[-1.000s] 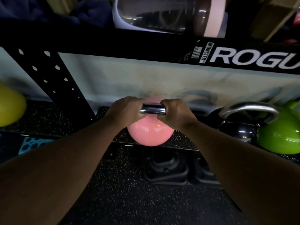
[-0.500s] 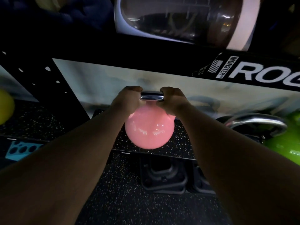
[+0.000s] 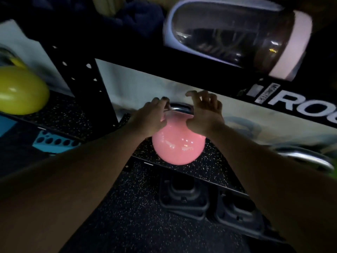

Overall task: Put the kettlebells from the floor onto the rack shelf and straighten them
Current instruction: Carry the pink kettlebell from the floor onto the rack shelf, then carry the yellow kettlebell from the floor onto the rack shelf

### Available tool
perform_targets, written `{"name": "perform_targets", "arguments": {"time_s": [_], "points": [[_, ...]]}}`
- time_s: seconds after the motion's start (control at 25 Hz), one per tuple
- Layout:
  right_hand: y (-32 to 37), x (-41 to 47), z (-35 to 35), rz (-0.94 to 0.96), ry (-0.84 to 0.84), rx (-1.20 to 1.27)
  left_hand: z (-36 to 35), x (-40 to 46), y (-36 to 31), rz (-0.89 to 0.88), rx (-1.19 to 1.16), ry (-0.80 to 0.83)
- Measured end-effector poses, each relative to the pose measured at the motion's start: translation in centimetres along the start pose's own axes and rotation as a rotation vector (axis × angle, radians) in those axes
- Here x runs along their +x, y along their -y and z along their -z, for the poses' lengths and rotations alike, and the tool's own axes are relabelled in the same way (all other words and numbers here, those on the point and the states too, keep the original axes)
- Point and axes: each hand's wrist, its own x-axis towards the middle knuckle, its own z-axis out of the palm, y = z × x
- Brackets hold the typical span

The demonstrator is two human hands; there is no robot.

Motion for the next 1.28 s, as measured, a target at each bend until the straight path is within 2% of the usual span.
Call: {"name": "perform_targets", "arguments": {"time_s": [0.08, 0.2, 0.44, 0.68, 0.88, 1.0, 1.16, 1.28], "points": [[2.6, -1.7, 0.1, 0.212, -0.091, 0.023, 0.8, -3.2, 1.8, 0.067, 0.110, -0.009], [8.6, -4.0, -2.6, 0.460, -0.063, 0.010, 2.8, -10.1, 5.2, 0.194, 0.234, 0.031], [21.7, -10.6, -10.7, 0.663, 0.178, 0.100, 5.4, -28.9, 14.3, 0.503, 0.242, 0.118], [36.6, -25.1, -21.2, 0.948, 0.473, 0.066, 4.8, -56.2, 20.6, 0.902, 0.123, 0.157], [48.3, -39.7, -30.2, 1.104, 0.652, -0.008, 3.7, -77.7, 22.9, 1.163, 0.006, 0.179], [54.7, -48.0, -35.1, 1.154, 0.705, -0.058, 2.5, -88.9, 24.2, 1.267, -0.034, 0.184], [59.3, -55.0, -40.9, 1.188, 0.769, -0.144, -0.1, -99.0, 25.7, 1.322, -0.068, 0.221], [59.8, -59.0, -45.7, 1.158, 0.863, -0.178, -3.5, -103.8, 27.3, 1.316, -0.100, 0.301]]}}
